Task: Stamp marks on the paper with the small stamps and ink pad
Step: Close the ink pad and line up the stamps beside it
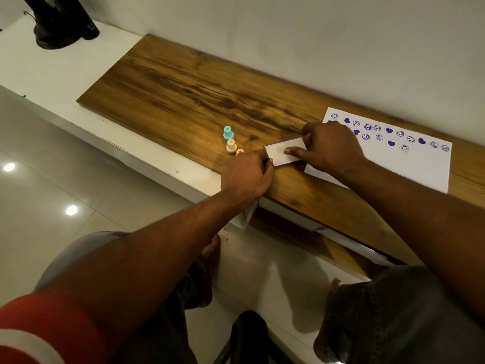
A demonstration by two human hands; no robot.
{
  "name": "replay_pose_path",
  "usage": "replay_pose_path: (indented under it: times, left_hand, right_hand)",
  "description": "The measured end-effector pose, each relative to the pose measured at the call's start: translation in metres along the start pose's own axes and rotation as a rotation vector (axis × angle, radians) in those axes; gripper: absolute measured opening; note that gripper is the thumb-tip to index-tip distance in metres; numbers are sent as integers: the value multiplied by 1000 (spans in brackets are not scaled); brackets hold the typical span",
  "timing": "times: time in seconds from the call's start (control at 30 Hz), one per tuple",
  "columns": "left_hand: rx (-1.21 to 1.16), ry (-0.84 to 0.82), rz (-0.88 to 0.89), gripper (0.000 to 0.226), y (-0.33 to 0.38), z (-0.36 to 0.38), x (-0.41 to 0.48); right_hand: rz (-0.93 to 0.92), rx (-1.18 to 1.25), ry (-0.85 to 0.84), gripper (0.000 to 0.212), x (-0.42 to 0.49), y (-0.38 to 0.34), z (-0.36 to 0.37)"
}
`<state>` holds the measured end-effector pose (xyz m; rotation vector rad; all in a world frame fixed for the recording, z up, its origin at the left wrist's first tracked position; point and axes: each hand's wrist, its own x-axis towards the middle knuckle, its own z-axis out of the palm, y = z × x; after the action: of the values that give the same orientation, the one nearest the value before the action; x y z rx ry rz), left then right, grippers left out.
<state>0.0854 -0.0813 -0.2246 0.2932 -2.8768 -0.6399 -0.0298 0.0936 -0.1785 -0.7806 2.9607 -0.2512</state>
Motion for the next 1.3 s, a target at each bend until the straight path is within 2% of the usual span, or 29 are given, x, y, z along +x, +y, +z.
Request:
replay_pose_path:
  times: [0.13,0.33,0.47,0.57,0.67,0.77,0.9,1.3]
  left_hand:
    - [27,-94,36,29,0,-5,4]
    - [101,-251,143,29,2,-24,16]
    - [159,-238,169,30,5,-49,31]
    - [144,-198,124,28,1,-73,48]
    - [9,-137,13,26,-6,-91,66]
    - [-105,-84,-91,22,-9,-100,81]
    - [-171,-50,-141,22,-12,-100,91]
    - [-152,-126,-206,16,-37,-89,90]
  right_hand:
    - [-61,-24,5,75,3,-16,7]
    - [-113,-6,-108,88,10,-27,10]
    - [-163,-73,-54,88,12,-23,13]
    - [-178,-121,-74,91,23,-15,12]
    - [-181,-95,-107,91,41,0,10]
    - [-120,-21,-112,94,60,15,5]
    - [-38,7,-111,100,78,33,6]
    - [12,27,-111,102,98,53,13]
